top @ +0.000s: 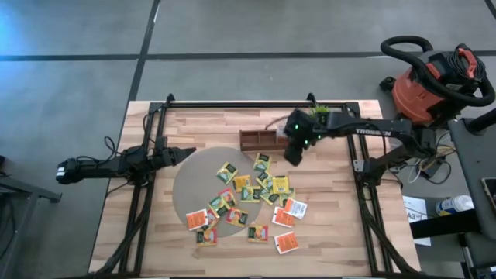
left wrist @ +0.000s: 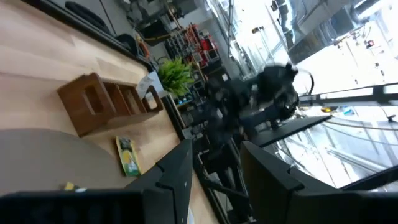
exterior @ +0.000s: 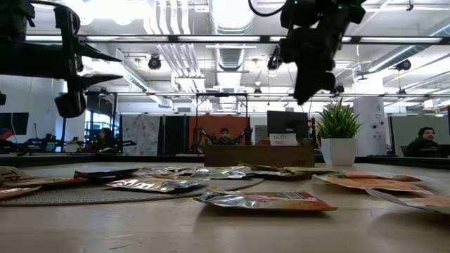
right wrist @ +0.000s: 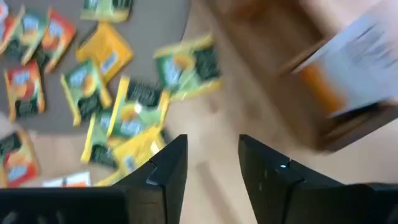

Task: Pick & Place Tea
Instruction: Put the orange tea sachet into the right compartment of the wooden organizer

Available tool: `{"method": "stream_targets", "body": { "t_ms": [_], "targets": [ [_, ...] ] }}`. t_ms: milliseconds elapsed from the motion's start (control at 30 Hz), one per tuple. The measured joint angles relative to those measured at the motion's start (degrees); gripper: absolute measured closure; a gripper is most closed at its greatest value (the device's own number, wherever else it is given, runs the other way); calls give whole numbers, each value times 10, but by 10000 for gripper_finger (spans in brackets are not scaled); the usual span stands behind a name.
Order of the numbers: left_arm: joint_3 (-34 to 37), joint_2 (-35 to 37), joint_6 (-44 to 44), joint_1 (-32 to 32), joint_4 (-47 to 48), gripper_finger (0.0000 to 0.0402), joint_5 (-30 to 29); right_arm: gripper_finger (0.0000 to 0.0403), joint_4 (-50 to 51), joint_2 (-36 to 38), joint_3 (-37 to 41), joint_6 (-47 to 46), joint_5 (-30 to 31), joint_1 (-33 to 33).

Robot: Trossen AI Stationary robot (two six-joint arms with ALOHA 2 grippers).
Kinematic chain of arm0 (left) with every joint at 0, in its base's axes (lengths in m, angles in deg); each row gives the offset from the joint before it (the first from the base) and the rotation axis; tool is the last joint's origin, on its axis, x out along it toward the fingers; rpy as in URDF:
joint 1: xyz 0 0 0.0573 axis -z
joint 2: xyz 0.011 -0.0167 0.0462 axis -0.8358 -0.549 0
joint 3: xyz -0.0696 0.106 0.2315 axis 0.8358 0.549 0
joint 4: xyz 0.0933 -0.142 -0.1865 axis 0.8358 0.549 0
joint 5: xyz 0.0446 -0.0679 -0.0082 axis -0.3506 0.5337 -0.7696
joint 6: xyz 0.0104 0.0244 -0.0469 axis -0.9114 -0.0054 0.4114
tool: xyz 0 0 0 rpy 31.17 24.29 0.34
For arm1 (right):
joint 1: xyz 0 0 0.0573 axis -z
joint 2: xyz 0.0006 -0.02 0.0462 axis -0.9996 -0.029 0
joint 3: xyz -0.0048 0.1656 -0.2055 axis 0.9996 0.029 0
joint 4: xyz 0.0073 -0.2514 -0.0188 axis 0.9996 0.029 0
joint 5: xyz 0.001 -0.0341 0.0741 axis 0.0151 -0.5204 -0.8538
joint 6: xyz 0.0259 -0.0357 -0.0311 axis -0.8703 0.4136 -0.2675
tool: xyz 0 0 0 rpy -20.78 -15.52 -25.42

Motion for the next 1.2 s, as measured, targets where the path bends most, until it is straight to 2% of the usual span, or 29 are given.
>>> {"method": "stream_targets", "body": {
  "t_ms": [200, 433, 800, 967, 1200],
  "targets": [
    [0, -1, -11, 0, 1, 271, -1, 271, 1, 0, 46, -66, 3, -69],
    [0, -1, -14, 0, 10, 271, -1, 270, 0, 0, 62, -129, 7, -132],
    [0, -1, -14, 0, 10, 271, -1, 278, 0, 0, 87, -202, 49, -265],
    [0, -1, -14, 0, 19, 271, -1, 277, -5, -12, 96, -207, 104, -343],
    [0, -2, -14, 0, 24, 271, 2, 267, -17, -67, 97, -197, 108, -405]
  ]
}}
